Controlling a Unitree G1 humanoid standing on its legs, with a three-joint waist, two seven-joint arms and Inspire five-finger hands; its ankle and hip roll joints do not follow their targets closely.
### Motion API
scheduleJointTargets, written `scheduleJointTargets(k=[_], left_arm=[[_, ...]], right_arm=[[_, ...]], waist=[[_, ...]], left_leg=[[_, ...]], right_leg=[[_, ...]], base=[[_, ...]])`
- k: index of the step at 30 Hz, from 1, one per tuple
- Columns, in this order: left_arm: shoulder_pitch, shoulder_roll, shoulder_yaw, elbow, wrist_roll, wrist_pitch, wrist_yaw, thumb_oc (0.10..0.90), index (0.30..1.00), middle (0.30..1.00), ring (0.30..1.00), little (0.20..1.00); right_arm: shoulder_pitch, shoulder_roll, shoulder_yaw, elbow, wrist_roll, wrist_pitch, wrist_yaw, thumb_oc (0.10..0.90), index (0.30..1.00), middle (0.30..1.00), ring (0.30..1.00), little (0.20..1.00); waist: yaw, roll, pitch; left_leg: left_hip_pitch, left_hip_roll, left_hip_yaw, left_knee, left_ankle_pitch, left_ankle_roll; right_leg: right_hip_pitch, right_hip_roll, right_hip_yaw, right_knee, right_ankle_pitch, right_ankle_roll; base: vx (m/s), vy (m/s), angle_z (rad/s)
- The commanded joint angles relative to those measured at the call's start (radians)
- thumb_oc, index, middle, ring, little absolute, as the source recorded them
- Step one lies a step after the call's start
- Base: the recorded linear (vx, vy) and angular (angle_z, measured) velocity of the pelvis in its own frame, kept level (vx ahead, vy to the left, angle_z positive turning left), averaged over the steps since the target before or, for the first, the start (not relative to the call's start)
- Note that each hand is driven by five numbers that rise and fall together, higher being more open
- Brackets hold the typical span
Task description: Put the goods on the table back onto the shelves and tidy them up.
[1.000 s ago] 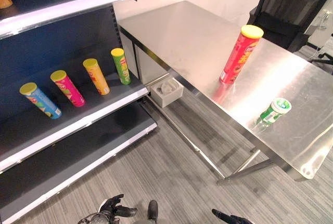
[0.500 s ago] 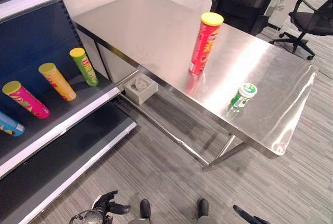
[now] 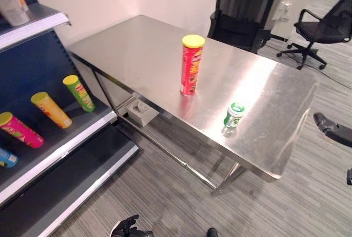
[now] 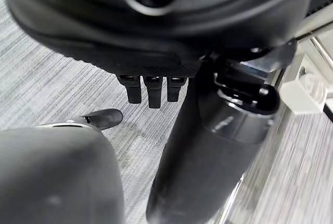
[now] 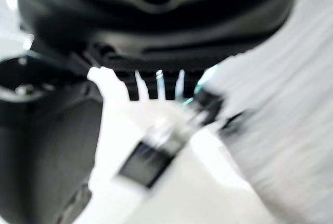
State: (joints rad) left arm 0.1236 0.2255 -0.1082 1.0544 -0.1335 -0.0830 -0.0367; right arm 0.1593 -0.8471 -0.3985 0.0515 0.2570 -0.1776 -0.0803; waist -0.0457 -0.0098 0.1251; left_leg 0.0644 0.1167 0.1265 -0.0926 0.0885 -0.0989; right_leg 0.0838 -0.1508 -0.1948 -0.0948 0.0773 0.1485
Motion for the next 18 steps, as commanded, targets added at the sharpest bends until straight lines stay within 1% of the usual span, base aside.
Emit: scheduleJointTargets(k=[1,2,3,5,7,12,15,18], left_arm=[[-0.048,0.067,-0.005,0.050,0.037,-0.036,-0.019,0.800,0.900,0.900,0.900,0.900],[-0.047,0.067,-0.005,0.049,0.037,-0.036,-0.019,0.800,0.900,0.900,0.900,0.900],[-0.041,0.065,-0.007,0.053,0.037,-0.037,-0.021,0.800,0.900,0.900,0.900,0.900],[-0.033,0.061,-0.003,0.058,0.039,-0.038,-0.029,0.800,0.900,0.900,0.900,0.900],[-0.032,0.056,-0.001,0.062,0.037,-0.040,-0.032,0.800,0.900,0.900,0.900,0.900],[-0.033,0.049,-0.002,0.057,0.038,-0.043,-0.035,0.800,0.900,0.900,0.900,0.900],[-0.034,0.046,-0.005,0.049,0.040,-0.043,-0.038,0.800,0.900,0.900,0.900,0.900],[-0.035,0.047,-0.011,0.039,0.040,-0.044,-0.035,0.800,0.900,0.900,0.900,0.900]], right_arm=[[-0.074,-0.056,-0.023,0.002,0.079,-0.083,0.053,0.800,0.900,0.900,0.900,0.900],[-0.074,-0.057,-0.023,0.003,0.080,-0.083,0.054,0.800,0.900,0.900,0.900,0.900],[-0.086,-0.062,0.000,-0.003,0.103,-0.082,0.077,0.800,0.900,0.900,0.900,0.900],[-0.085,-0.077,0.044,-0.012,0.097,-0.065,0.117,0.800,0.900,0.900,0.900,0.900],[-0.074,-0.077,0.059,-0.036,0.102,-0.060,0.144,0.800,0.900,0.900,0.900,0.900],[-0.059,-0.051,0.060,-0.067,0.108,-0.058,0.166,0.800,0.900,0.900,0.900,0.900],[-0.049,-0.042,0.088,-0.087,0.078,-0.051,0.184,0.800,0.900,0.900,0.900,0.900],[-0.067,-0.033,0.119,-0.065,0.013,-0.047,0.159,0.800,0.900,0.900,0.900,0.900]], waist=[[0.037,-0.035,-0.014],[0.036,-0.035,-0.014],[0.043,-0.034,-0.015],[0.050,-0.035,-0.017],[0.052,-0.036,-0.017],[0.056,-0.036,-0.019],[0.057,-0.035,-0.017],[0.062,-0.032,-0.016]], left_leg=[[0.047,-0.037,0.000,0.005,-0.127,0.015],[0.047,-0.037,-0.001,0.005,-0.126,0.015],[0.046,-0.036,-0.001,0.005,-0.125,0.014],[0.045,-0.035,-0.004,0.005,-0.123,0.011],[0.041,-0.034,-0.006,0.005,-0.121,0.010],[0.035,-0.034,-0.013,0.005,-0.120,0.010],[0.032,-0.036,-0.017,0.005,-0.120,0.010],[0.030,-0.036,-0.019,0.005,-0.119,0.011]], right_leg=[[-0.012,-0.030,-0.013,0.008,0.007,0.048],[-0.012,-0.030,-0.014,0.008,0.007,0.048],[-0.010,-0.030,-0.015,0.008,0.006,0.047],[-0.008,-0.031,-0.022,0.008,0.006,0.047],[-0.009,-0.032,-0.026,0.008,0.005,0.046],[-0.006,-0.034,-0.033,0.008,0.004,0.046],[-0.006,-0.035,-0.039,0.008,0.005,0.046],[-0.007,-0.037,-0.042,0.008,0.005,0.047]], base=[[0.00,-0.011,0.14],[0.00,-0.014,0.20],[0.00,-0.012,0.18],[0.01,-0.021,0.13],[0.00,-0.013,0.03],[0.01,-0.009,0.02],[0.00,-0.012,0.06],[0.00,0.000,0.00]])
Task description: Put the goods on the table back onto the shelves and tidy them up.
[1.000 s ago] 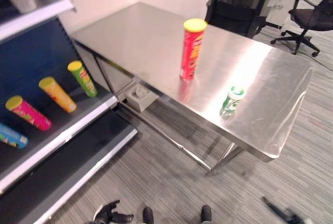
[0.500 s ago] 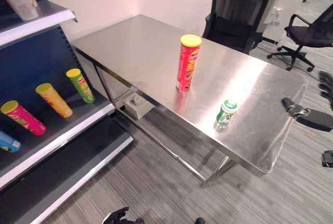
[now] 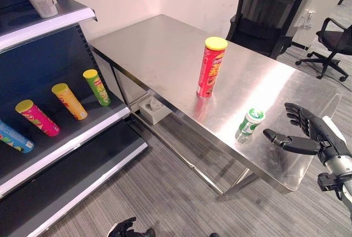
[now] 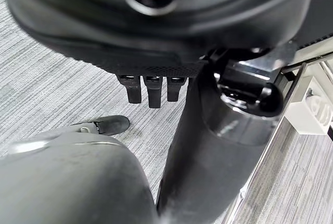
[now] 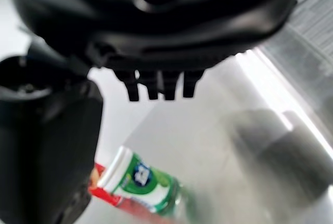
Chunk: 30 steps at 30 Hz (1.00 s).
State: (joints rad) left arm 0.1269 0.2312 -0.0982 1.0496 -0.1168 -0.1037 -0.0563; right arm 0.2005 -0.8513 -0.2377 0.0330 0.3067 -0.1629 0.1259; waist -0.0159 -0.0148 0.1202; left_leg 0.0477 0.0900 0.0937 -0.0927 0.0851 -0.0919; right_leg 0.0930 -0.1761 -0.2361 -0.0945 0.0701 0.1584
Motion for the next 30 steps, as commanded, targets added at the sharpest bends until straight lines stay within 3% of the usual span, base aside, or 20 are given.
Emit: scheduleJointTargets(k=[1,14,30], left_arm=[[-0.041,0.041,-0.023,0.044,0.022,-0.024,-0.013,0.800,0.900,0.900,0.900,0.900],[-0.023,0.053,-0.015,0.048,0.029,-0.021,0.014,0.800,0.900,0.900,0.900,0.900],[-0.006,0.055,-0.015,0.044,0.028,-0.018,0.036,0.800,0.900,0.900,0.900,0.900]], right_arm=[[-0.122,-0.025,-0.029,-0.033,-0.060,-0.062,-0.065,0.800,0.900,0.900,0.900,0.900],[-0.207,-0.015,0.039,0.067,-0.248,-0.049,-0.185,0.800,0.900,0.900,0.900,0.900],[-0.284,0.064,0.088,0.098,-0.298,-0.049,-0.274,0.800,0.900,0.900,0.900,0.900]], waist=[[0.033,-0.026,-0.011],[0.063,-0.028,-0.003],[0.094,-0.024,0.002]], left_leg=[[0.046,-0.010,0.013,0.005,-0.116,0.004],[0.032,-0.015,-0.014,0.005,-0.113,0.006],[0.033,-0.017,-0.039,0.005,-0.115,0.010]], right_leg=[[-0.016,-0.012,-0.001,0.007,0.012,0.037],[-0.008,-0.016,-0.029,0.007,0.005,0.035],[0.003,-0.021,-0.045,0.007,-0.005,0.032]], base=[[0.00,0.000,0.00],[0.01,0.002,0.06],[0.01,0.001,0.05]])
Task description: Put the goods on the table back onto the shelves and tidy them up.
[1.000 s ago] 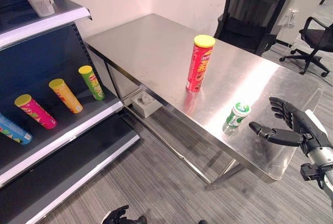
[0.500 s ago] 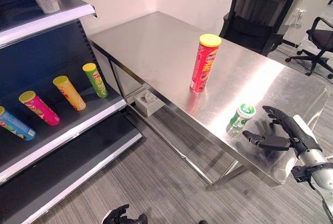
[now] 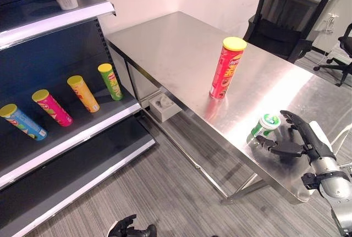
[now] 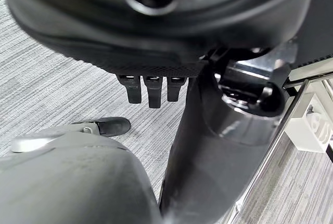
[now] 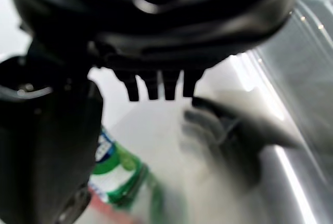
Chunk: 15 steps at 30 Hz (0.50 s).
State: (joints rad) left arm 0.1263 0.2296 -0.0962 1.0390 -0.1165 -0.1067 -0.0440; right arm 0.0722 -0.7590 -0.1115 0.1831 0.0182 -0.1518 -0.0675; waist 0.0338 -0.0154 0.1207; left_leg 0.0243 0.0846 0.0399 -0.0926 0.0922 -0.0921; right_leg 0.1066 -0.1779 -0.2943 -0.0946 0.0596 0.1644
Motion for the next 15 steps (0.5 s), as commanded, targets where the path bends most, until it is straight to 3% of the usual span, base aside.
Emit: scheduleJointTargets(k=[1,3,4,5,6,15], left_arm=[[-0.005,0.058,-0.016,0.053,0.028,-0.014,0.024,0.800,0.900,0.900,0.900,0.900],[-0.007,0.058,-0.015,0.055,0.029,-0.014,0.028,0.800,0.900,0.900,0.900,0.900],[-0.006,0.059,-0.014,0.053,0.027,-0.014,0.029,0.800,0.900,0.900,0.900,0.900],[-0.006,0.059,-0.013,0.052,0.026,-0.013,0.030,0.800,0.900,0.900,0.900,0.900],[-0.005,0.059,-0.012,0.054,0.027,-0.013,0.032,0.800,0.900,0.900,0.900,0.900],[-0.002,0.059,-0.002,0.050,0.034,-0.015,0.037,0.800,0.900,0.900,0.900,0.900]], right_arm=[[-0.159,-0.025,-0.036,-0.052,-0.012,-0.060,-0.083,0.800,0.900,0.900,0.900,0.900],[-0.168,-0.018,-0.027,-0.053,-0.017,-0.059,-0.089,0.800,0.900,0.900,0.900,0.900],[-0.173,-0.019,-0.021,-0.053,-0.023,-0.058,-0.092,0.778,0.867,0.867,0.867,0.867],[-0.176,-0.020,-0.017,-0.052,-0.025,-0.056,-0.092,0.546,0.519,0.519,0.519,0.519],[-0.181,-0.018,-0.009,-0.054,-0.029,-0.054,-0.092,0.400,0.300,0.300,0.300,0.300],[-0.166,-0.032,-0.032,-0.104,-0.051,-0.057,-0.095,0.400,0.300,0.300,0.300,0.300]], waist=[[0.045,-0.023,0.002],[0.048,-0.023,0.002],[0.050,-0.022,0.002],[0.050,-0.022,0.002],[0.051,-0.023,0.002],[0.052,-0.025,0.000]], left_leg=[[0.056,-0.012,0.014,0.005,-0.122,0.010],[0.057,-0.013,0.012,0.005,-0.123,0.011],[0.057,-0.013,0.012,0.005,-0.122,0.011],[0.058,-0.013,0.010,0.005,-0.123,0.011],[0.060,-0.012,0.009,0.005,-0.124,0.011],[0.067,-0.012,0.010,0.005,-0.129,0.012]], right_leg=[[-0.010,-0.020,0.013,0.007,0.005,0.026],[-0.009,-0.019,0.013,0.007,0.004,0.025],[-0.007,-0.020,0.010,0.007,0.004,0.025],[-0.006,-0.020,0.010,0.007,0.004,0.025],[-0.005,-0.020,0.010,0.007,0.002,0.025],[0.002,-0.020,0.007,0.007,-0.001,0.025]], base=[[0.01,0.009,0.05],[0.00,0.004,0.05],[0.00,0.000,0.05],[0.00,0.000,0.00],[0.00,0.000,0.00],[0.00,0.000,0.00]])
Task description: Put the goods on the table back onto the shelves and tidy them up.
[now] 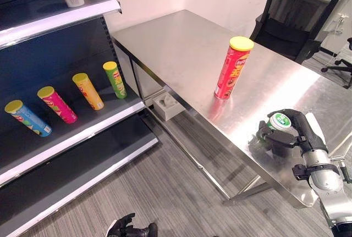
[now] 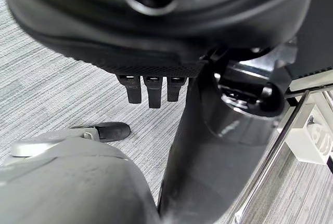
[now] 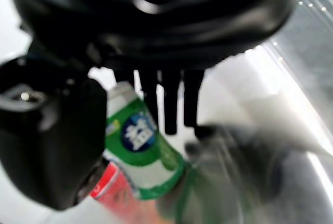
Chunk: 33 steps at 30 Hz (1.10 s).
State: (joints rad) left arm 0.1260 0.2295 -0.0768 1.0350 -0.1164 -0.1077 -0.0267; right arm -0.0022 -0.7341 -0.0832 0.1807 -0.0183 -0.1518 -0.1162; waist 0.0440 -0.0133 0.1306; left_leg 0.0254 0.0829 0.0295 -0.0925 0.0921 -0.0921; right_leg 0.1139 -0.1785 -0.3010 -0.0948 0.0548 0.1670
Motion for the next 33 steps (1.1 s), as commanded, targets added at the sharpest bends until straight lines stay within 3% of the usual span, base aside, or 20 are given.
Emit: scheduleJointTargets(k=[1,8,14,19,23,28,31,33], left_arm=[[-0.001,0.059,-0.022,0.054,0.034,-0.015,0.020,0.800,0.900,0.900,0.900,0.900],[0.001,0.066,0.000,0.046,0.041,-0.015,0.022,0.800,0.900,0.900,0.900,0.900],[0.003,0.083,0.004,0.028,0.033,-0.017,0.011,0.800,0.900,0.900,0.900,0.900],[0.005,0.094,-0.015,0.015,0.010,-0.021,-0.014,0.800,0.900,0.900,0.900,0.900],[0.013,0.097,-0.036,0.022,-0.003,-0.021,-0.028,0.800,0.900,0.900,0.900,0.900],[0.020,0.105,-0.038,0.016,-0.028,-0.023,-0.021,0.800,0.900,0.900,0.900,0.900],[0.015,0.107,-0.033,0.009,-0.056,-0.020,-0.012,0.800,0.900,0.900,0.900,0.900],[-0.002,0.107,-0.030,-0.003,-0.080,-0.025,0.005,0.800,0.900,0.900,0.900,0.900]], right_arm=[[-0.090,-0.057,-0.062,-0.103,-0.015,-0.056,-0.046,0.400,0.300,0.300,0.300,0.300],[-0.049,-0.095,-0.150,-0.207,-0.016,-0.068,-0.046,0.400,0.300,0.300,0.300,0.300],[-0.082,-0.165,-0.192,-0.279,0.096,-0.098,-0.001,0.400,0.300,0.300,0.300,0.300],[-0.180,-0.259,-0.222,-0.328,0.272,-0.143,0.040,0.400,0.300,0.300,0.300,0.300],[-0.306,-0.280,-0.212,-0.323,0.422,-0.187,0.042,0.400,0.300,0.300,0.300,0.300],[-0.432,-0.301,-0.142,-0.316,0.515,-0.208,0.047,0.400,0.300,0.300,0.300,0.300],[-0.491,-0.335,-0.108,-0.308,0.522,-0.212,0.040,0.400,0.300,0.300,0.300,0.300],[-0.550,-0.382,-0.086,-0.285,0.539,-0.220,0.029,0.400,0.300,0.300,0.300,0.300]], waist=[[0.042,-0.027,-0.010],[0.033,-0.030,-0.015],[0.029,-0.034,-0.023],[0.038,-0.041,-0.033],[0.055,-0.042,-0.039],[0.079,-0.043,-0.033],[0.090,-0.045,-0.017],[0.091,-0.054,0.007]], left_leg=[[0.067,-0.010,0.020,0.005,-0.129,0.012],[0.075,-0.004,0.025,0.005,-0.131,0.007],[0.079,0.014,0.025,0.005,-0.126,-0.008],[0.062,0.047,0.004,0.005,-0.102,-0.040],[0.046,0.079,-0.017,0.005,-0.079,-0.062],[0.038,0.099,-0.048,0.005,-0.057,-0.070],[0.019,0.094,-0.059,0.029,-0.047,-0.070],[-0.048,0.096,-0.061,0.089,-0.040,-0.082]], right_leg=[[-0.005,-0.020,0.014,0.007,0.004,0.022],[0.002,-0.011,0.017,0.007,-0.006,0.020],[0.009,0.004,0.018,0.007,-0.020,0.011],[0.012,0.035,0.006,0.007,-0.041,-0.004],[0.013,0.067,-0.005,0.007,-0.061,-0.019],[0.018,0.096,-0.009,0.007,-0.079,-0.039],[0.020,0.095,-0.015,0.007,-0.080,-0.044],[0.017,0.081,-0.041,0.007,-0.078,-0.044]], base=[[0.00,0.000,0.00],[0.00,-0.028,0.00],[-0.01,-0.073,0.00],[-0.03,-0.132,0.10],[-0.03,-0.129,0.19],[-0.02,-0.109,0.12],[-0.06,-0.025,0.15],[-0.11,0.045,0.21]])
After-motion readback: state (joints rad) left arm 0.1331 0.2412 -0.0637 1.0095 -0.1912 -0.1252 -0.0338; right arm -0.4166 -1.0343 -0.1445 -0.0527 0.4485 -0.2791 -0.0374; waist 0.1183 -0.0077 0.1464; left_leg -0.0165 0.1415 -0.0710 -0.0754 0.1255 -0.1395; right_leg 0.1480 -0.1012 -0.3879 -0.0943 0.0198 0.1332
